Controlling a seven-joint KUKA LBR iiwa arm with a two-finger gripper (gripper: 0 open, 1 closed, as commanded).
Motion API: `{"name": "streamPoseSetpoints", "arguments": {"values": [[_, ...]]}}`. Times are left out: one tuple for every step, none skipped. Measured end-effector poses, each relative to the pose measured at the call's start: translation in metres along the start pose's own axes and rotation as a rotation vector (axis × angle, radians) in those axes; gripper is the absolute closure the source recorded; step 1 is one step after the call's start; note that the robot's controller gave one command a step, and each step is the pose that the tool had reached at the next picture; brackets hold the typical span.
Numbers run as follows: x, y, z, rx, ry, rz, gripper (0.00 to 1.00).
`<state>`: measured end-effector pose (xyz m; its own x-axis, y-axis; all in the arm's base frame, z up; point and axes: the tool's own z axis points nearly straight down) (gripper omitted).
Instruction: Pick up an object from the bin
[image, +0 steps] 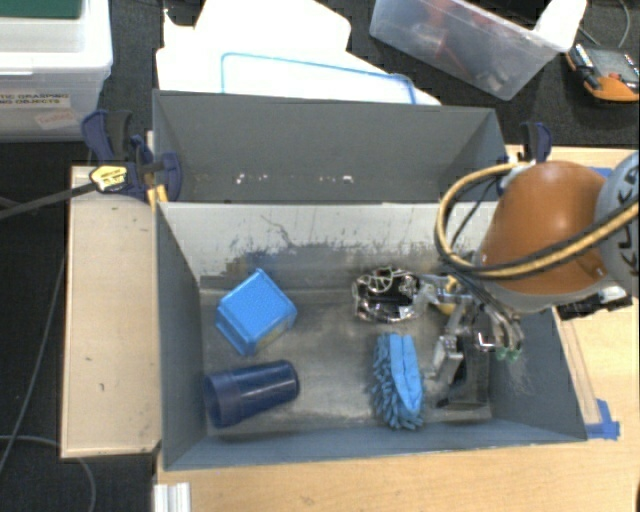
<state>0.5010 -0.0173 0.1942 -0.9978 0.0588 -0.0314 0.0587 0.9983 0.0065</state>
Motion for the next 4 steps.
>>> {"name": "streamPoseSetpoints", "arguments": {"values": [[-0.004, -0.001, 0.024, 0.003, 0.025, 0.084, 0.00], [-0.013, 0.009, 0.013, 0.001, 0.014, -0.015, 0.00], [-0.005, -0.015, 0.019, -0.003, 0.017, -0.010, 0.00], [-0.017, -0.029, 0.018, -0.001, 0.011, -0.050, 1.00]]}}
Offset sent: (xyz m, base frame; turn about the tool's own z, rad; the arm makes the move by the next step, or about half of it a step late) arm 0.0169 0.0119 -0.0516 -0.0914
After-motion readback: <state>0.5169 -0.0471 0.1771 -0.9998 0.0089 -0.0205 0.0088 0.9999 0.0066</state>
